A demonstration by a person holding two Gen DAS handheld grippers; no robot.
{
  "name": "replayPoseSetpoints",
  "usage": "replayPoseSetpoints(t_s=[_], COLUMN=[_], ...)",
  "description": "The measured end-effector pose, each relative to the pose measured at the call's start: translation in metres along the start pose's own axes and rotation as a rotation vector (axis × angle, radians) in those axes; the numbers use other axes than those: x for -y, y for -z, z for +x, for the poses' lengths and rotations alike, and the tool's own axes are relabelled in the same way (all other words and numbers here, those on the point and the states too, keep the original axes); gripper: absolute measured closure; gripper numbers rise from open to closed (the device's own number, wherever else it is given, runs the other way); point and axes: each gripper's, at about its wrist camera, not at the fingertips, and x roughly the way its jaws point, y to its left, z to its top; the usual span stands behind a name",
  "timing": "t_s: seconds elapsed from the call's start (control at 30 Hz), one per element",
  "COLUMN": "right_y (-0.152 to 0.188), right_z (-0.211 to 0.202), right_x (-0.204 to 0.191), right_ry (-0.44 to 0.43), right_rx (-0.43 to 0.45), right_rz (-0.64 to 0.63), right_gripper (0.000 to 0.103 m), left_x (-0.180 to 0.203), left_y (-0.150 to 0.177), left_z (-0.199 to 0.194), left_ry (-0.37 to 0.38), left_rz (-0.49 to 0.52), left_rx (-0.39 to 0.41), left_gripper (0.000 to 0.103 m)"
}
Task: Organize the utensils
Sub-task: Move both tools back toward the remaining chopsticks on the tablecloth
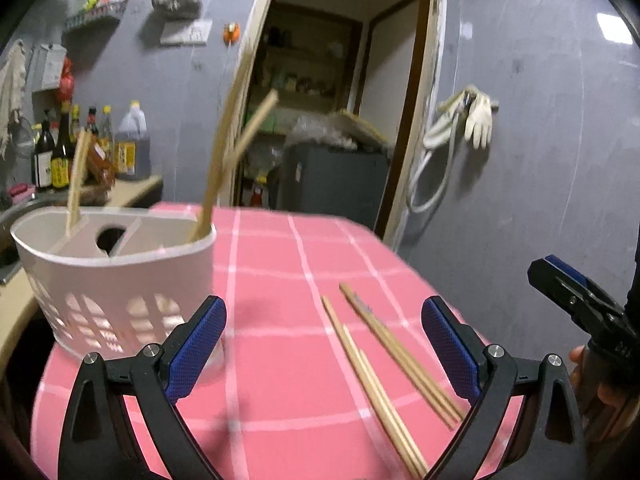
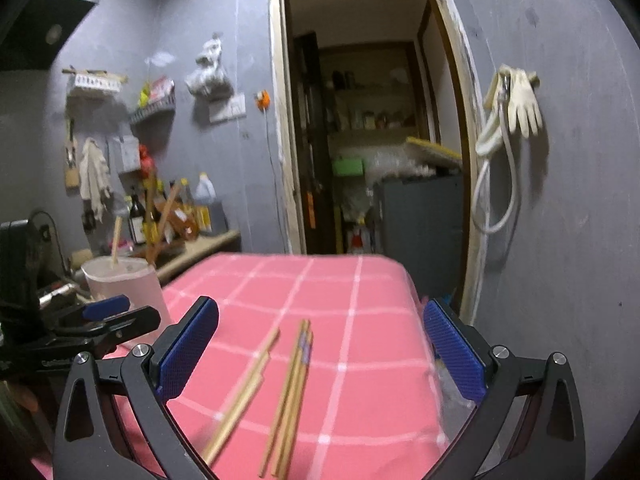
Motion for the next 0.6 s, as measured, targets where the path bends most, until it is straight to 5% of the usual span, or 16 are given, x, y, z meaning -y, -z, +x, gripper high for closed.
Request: replayPoseSetpoints(t_s=[0.4,0.6], right_y=[0.026,0.040], right_z=[0.050,0.073], right_x=[0.020,0.022], right_ry=[0.016,-0.019], right_rx=[-0.273,-0.407], right_rz=[-0.002,-0.017], right_gripper=[0.001,0.025], left_x=[-0.001,0.000], left_y=[0.018,0.026], left_z=[0.046,0.068], left_ry=[0.001,0.011], left_rz=[0.004,0.017], left_rx=[-0.225,-0.332], left_gripper=[0.010,0.028])
